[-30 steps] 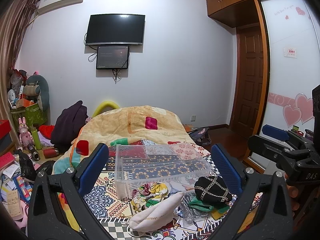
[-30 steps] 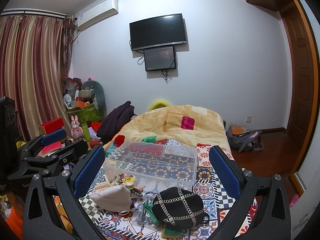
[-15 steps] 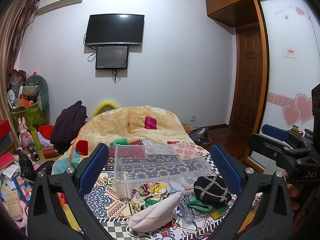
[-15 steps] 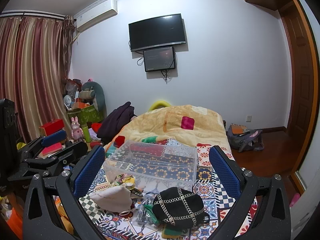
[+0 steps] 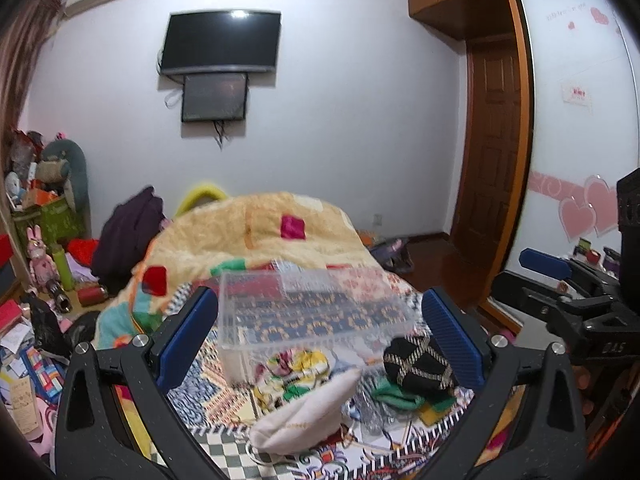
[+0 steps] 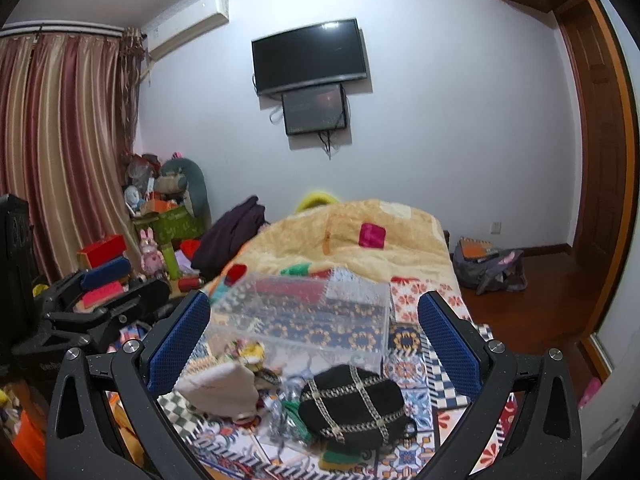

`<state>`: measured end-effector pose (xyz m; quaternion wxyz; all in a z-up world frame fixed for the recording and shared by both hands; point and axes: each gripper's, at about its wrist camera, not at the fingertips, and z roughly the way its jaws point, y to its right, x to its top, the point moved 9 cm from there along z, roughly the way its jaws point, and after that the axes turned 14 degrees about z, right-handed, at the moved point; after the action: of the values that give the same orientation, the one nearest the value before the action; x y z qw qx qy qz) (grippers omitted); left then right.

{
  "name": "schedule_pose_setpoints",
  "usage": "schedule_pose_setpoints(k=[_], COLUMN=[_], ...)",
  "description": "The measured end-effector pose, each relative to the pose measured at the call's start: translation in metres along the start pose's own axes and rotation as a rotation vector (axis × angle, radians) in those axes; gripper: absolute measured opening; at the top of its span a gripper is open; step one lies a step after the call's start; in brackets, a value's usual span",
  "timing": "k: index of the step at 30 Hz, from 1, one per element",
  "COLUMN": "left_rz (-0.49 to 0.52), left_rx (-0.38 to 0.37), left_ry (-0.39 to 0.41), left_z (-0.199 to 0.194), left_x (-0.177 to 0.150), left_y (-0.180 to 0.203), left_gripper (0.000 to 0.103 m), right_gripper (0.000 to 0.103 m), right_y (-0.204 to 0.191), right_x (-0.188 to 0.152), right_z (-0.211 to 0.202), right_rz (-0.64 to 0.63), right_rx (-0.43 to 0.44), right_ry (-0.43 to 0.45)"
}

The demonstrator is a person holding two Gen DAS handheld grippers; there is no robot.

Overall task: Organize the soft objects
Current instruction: 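Grasp the white cloth with the left tool while the right tool grasps the black chain-trimmed hat, then carry the white cloth into the clear box and release while the right tool drops the hat in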

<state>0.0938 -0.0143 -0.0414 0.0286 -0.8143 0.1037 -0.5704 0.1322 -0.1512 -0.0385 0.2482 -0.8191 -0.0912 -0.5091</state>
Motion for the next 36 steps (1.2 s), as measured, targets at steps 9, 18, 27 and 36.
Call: schedule_pose_setpoints(k=[9, 18, 27, 36], left_rz=[0.039, -0.023, -0.028, -0.042], left_rx=[-0.039, -0.084, -0.135, -0.143], left_ry=[-0.173, -0.281, -0.274, -0.236], left_z=[0.038, 0.062, 0.06, 0.05], left_x=[-0.064, -0.11, -0.112, -0.098], left_y=[0.016, 0.01, 0.015, 0.008], left_gripper=[0.103, 0.071, 0.021, 0.008], right_gripper=[0.103, 0.097, 0.056, 0.013], right_y=[0.034, 0.05, 0.045, 0.033], right_x=[-0.054, -0.099, -0.109, -0.106], right_z=[0.034, 0.062, 0.065, 0.062], right_rz=[0.031, 0.049, 0.068, 0.07], right_rx=[-0.081, -0.106, -0.062, 0.011], right_ry=[-0.197, -0.352, -0.401, -0.402])
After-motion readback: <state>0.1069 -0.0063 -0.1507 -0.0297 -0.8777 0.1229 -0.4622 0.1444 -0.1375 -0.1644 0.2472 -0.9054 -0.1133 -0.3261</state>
